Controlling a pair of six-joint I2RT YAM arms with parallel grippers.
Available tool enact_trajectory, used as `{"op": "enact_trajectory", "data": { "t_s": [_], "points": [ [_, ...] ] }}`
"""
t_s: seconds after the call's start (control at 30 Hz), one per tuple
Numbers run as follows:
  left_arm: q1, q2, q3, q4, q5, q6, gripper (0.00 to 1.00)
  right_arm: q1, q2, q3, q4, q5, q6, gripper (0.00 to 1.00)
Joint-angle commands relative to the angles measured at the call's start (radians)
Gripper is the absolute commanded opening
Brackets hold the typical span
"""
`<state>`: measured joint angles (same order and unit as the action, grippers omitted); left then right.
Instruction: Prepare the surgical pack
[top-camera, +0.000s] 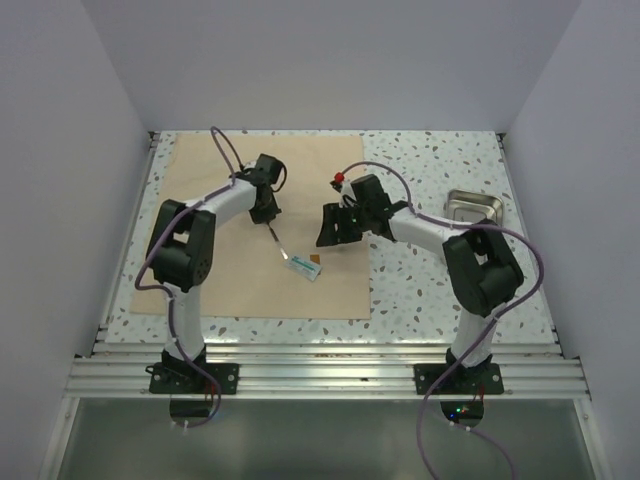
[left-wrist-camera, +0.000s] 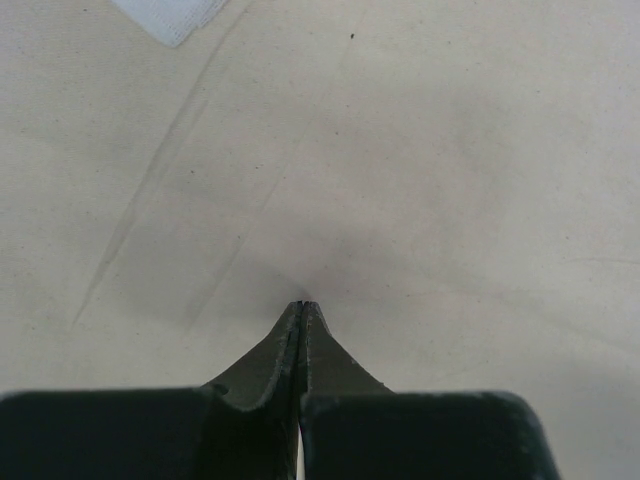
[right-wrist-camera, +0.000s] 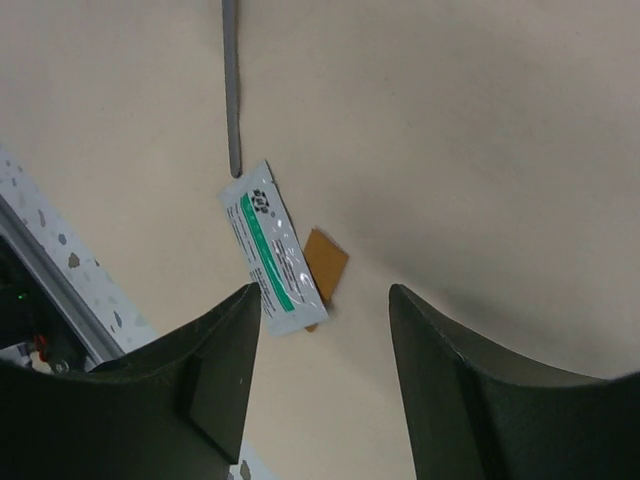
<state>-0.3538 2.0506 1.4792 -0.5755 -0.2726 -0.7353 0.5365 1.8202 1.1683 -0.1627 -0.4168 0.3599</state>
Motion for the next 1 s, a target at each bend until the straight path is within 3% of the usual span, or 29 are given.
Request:
{"op": "enact_trajectory", "data": {
  "t_s": [0.0,0.37,0.97],
  "points": [
    [0.003,-0.085,-0.033,0.074,0.029,0.046,0.00,0.011,0.059,0.100,0.153,-0.125,0.040,0.58],
    [0.003,-0.127,-0.088,0.114,0.073,0.088,0.00,0.042,0.278,0.223,0.363,-0.267,0.154,0.64],
    [0.001,-0.178,-0.142,0.137,0.130,0.080,0.00,0.094,0.491,0.370,0.437,-0.309,0.225,0.50]
  ]
}}
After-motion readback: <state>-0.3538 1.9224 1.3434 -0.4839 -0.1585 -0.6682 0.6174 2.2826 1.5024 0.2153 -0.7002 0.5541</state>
